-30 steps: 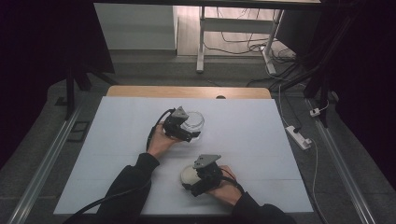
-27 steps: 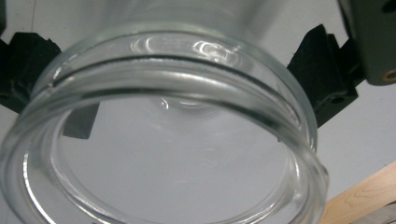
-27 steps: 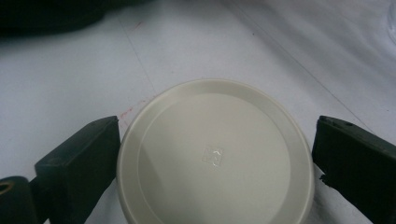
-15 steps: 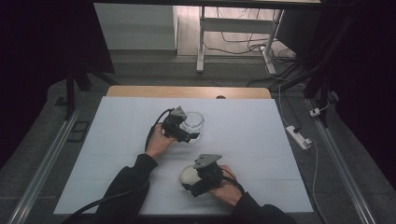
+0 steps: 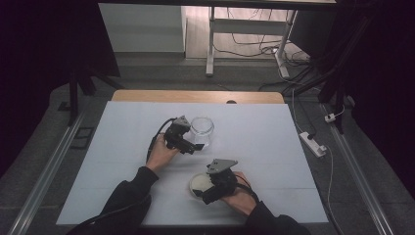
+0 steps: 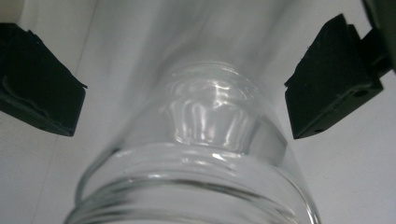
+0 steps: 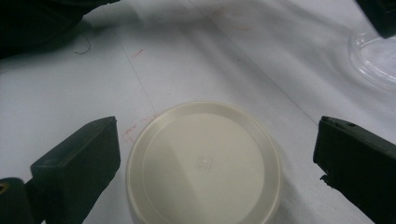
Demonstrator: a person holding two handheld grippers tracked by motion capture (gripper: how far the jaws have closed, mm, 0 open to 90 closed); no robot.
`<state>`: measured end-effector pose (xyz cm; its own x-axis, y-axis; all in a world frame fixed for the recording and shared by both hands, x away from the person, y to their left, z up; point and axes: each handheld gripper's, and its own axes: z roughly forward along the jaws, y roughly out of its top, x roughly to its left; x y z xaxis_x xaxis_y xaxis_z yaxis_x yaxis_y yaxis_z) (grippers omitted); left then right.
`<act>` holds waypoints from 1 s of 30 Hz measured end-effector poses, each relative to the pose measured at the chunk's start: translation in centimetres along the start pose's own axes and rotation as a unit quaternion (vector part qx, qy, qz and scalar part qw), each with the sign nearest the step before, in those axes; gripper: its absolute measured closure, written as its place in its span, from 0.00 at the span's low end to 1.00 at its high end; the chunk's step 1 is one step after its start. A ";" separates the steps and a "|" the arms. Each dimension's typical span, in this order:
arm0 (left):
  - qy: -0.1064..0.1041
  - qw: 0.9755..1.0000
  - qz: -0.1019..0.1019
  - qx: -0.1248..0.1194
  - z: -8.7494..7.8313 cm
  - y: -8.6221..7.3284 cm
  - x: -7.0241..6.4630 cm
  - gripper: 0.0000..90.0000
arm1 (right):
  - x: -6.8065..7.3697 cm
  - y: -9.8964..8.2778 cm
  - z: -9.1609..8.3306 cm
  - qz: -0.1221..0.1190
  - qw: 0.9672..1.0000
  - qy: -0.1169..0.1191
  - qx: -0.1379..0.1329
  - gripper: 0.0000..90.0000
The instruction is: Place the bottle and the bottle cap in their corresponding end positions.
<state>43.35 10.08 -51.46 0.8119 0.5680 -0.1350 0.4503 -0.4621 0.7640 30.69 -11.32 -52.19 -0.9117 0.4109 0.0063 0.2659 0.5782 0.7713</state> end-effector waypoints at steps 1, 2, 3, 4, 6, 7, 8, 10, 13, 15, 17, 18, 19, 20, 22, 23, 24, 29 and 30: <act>-0.001 1.000 -0.003 -0.001 -0.2 -0.1 -0.1 0.00 | 0.0 0.0 -0.1 0.001 1.000 0.000 -0.001 0.01; -0.002 1.000 -0.004 -0.002 -0.3 -0.2 -0.1 0.00 | 0.0 0.0 -0.2 0.002 1.000 -0.001 -0.001 0.01; -0.004 1.000 -0.004 0.000 -0.5 -0.3 -0.2 0.00 | -0.1 0.0 -0.3 0.003 1.000 -0.001 -0.002 0.01; -0.004 1.000 -0.005 0.000 -0.6 -0.4 -0.3 0.00 | -0.1 0.0 -0.3 0.004 1.000 -0.001 -0.002 0.01; -0.010 1.000 -0.009 0.001 -0.9 -0.6 -0.3 0.00 | -0.2 0.0 -0.5 0.005 1.000 -0.002 -0.002 0.01; -0.013 1.000 -0.012 0.000 -1.1 -0.8 -0.4 0.00 | -0.3 0.0 -0.6 0.008 1.000 -0.001 -0.003 0.01; -0.014 1.000 -0.014 0.000 -1.3 -0.9 -0.4 0.00 | -0.3 0.0 -0.6 0.010 1.000 -0.001 -0.003 0.01; -0.018 1.000 -0.017 -0.001 -1.6 -1.0 -0.5 0.00 | -0.4 0.0 -0.8 0.014 1.000 -0.001 -0.003 0.01; -0.026 0.999 -0.020 -0.005 -2.2 -1.3 -0.7 0.00 | -0.6 0.0 -1.1 0.016 1.000 -0.002 -0.005 0.00; -0.024 0.999 -0.021 -0.004 -2.6 -1.5 -0.9 0.00 | -0.7 0.0 -1.3 0.018 1.000 -0.006 -0.005 0.00; -0.024 1.000 -0.019 -0.001 -3.0 -1.7 -1.1 0.00 | -0.8 0.0 -1.6 0.021 1.000 -0.008 -0.008 0.00; -0.025 0.999 -0.020 0.000 -3.2 -1.8 -1.3 0.00 | -0.9 -0.1 -1.7 0.023 1.000 -0.009 -0.008 0.00; -0.024 1.000 -0.019 0.001 -3.3 -1.9 -1.4 0.00 | -0.9 -0.1 -1.8 0.024 1.000 -0.009 -0.008 0.00; -0.024 1.000 -0.020 0.000 -3.5 -2.0 -1.5 0.00 | -1.0 -0.1 -1.9 0.025 1.000 -0.010 -0.009 0.00; -0.026 0.999 -0.025 0.004 -3.8 -2.3 -1.7 0.00 | -1.1 -0.1 -2.1 0.026 1.000 -0.013 -0.008 0.00; -0.028 0.999 -0.024 0.007 -4.0 -2.4 -1.8 0.00 | -1.1 -0.1 -2.2 0.025 1.000 -0.014 -0.007 0.00; -0.030 0.999 -0.026 0.006 -4.1 -2.6 -1.9 0.00 | -1.2 -0.1 -2.3 0.025 1.000 -0.015 -0.005 0.00; -0.030 0.999 -0.021 0.015 -4.9 -3.3 -2.7 0.00 | -1.3 0.0 -3.1 0.027 0.999 -0.022 -0.005 0.00; -0.031 0.999 -0.020 0.015 -5.1 -3.4 -2.8 0.00 | -1.3 0.0 -3.2 0.028 0.999 -0.023 -0.006 0.00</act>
<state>37.64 13.54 -50.46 0.8141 0.5431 -0.2056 0.4935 -0.4603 0.7380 30.87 -14.16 -50.19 -0.8804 0.4738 0.0207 0.3117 0.5453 0.7781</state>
